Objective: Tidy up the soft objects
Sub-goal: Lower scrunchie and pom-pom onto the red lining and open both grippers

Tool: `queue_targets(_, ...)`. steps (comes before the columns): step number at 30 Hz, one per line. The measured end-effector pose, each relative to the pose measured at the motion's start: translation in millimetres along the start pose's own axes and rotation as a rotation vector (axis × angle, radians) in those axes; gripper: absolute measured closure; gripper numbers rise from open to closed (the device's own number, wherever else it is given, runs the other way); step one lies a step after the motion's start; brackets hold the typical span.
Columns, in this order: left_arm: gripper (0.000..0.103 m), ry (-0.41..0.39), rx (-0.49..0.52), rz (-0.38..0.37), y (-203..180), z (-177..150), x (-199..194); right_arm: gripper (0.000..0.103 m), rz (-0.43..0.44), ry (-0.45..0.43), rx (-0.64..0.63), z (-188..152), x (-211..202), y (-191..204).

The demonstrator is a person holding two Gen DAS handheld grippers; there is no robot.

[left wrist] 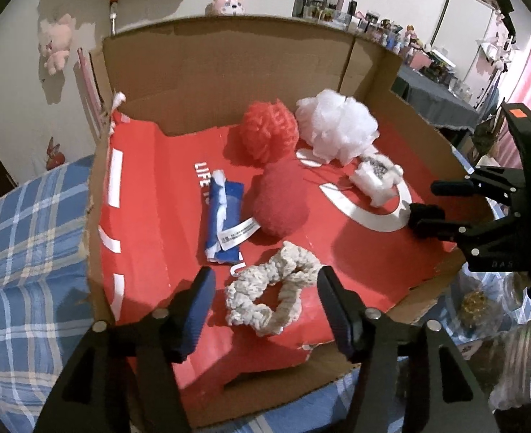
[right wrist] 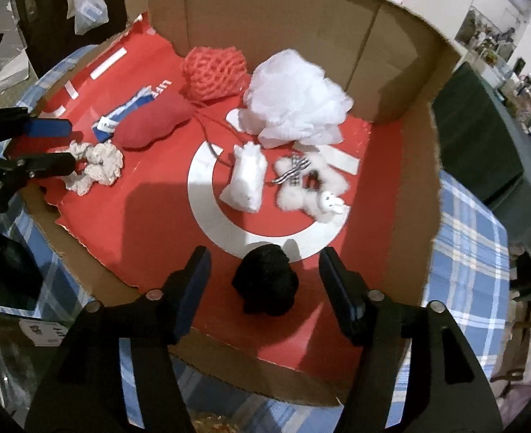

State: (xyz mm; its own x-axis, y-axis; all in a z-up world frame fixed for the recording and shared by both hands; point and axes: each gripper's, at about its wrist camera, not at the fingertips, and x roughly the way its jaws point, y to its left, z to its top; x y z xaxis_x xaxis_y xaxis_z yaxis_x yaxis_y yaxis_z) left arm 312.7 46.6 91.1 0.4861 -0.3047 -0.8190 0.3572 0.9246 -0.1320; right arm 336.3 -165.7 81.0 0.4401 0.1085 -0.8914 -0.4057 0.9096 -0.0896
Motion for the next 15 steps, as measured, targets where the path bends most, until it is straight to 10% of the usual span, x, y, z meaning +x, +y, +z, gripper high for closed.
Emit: queue_targets(15,0.007,-0.285,-0.01,0.082,-39.8,-23.0,-103.9,0.029,-0.004,-0.254,0.067,-31.0,-111.0,20.4)
